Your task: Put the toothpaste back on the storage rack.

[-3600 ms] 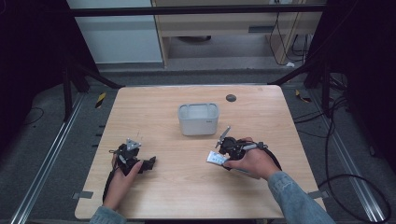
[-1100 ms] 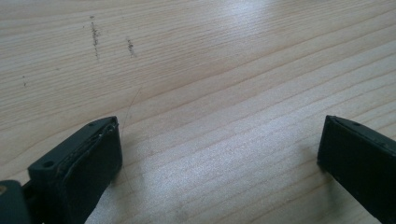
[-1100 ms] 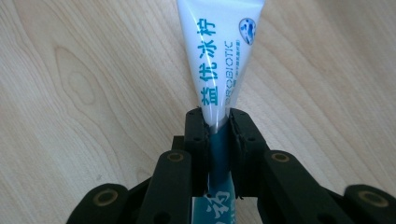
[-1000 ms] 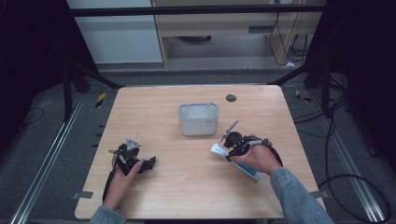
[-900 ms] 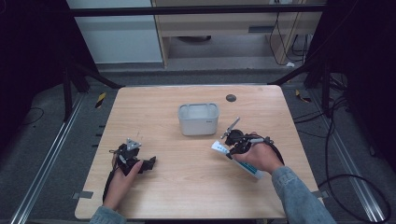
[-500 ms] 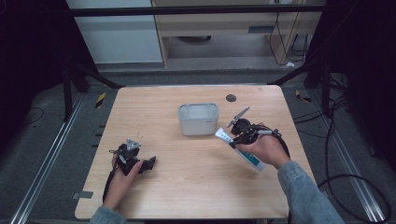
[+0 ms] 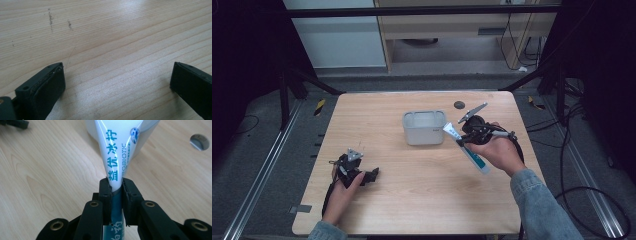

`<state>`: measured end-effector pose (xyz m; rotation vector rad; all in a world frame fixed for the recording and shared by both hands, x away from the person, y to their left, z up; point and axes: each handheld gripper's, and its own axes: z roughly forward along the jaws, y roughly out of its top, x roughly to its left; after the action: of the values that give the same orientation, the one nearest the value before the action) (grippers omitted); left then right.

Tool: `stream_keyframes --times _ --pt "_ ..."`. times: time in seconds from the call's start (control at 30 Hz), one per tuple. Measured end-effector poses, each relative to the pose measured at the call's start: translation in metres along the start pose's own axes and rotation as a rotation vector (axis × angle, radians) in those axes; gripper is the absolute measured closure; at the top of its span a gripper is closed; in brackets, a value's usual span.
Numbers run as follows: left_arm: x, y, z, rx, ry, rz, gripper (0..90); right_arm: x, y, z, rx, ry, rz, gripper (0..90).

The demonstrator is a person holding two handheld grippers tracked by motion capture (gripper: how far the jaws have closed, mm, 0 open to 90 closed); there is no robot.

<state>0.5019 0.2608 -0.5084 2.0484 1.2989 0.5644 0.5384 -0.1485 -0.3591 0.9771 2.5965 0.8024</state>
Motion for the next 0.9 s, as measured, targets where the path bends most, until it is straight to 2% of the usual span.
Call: stream_keyframes --times 0.13,0.23,0.5,0.9 --pt "0.000 0.000 0.000 0.000 0.000 0.000 0.0 0.000 0.006 -0.007 -0.034 -0.019 0.002 79.0" --pt "0.000 0.000 0.000 0.000 0.000 0.000 0.0 -0.001 0.015 -0.016 -0.086 -0.036 0.011 79.2" --pt "0.000 0.000 0.000 -0.003 0.001 -0.003 0.0 -0.003 0.034 -0.031 -0.166 -0.028 0.033 79.2" --pt "0.000 0.000 0.000 -0.002 0.002 -0.001 0.0 0.001 0.067 -0.035 -0.276 -0.074 0.064 79.2"
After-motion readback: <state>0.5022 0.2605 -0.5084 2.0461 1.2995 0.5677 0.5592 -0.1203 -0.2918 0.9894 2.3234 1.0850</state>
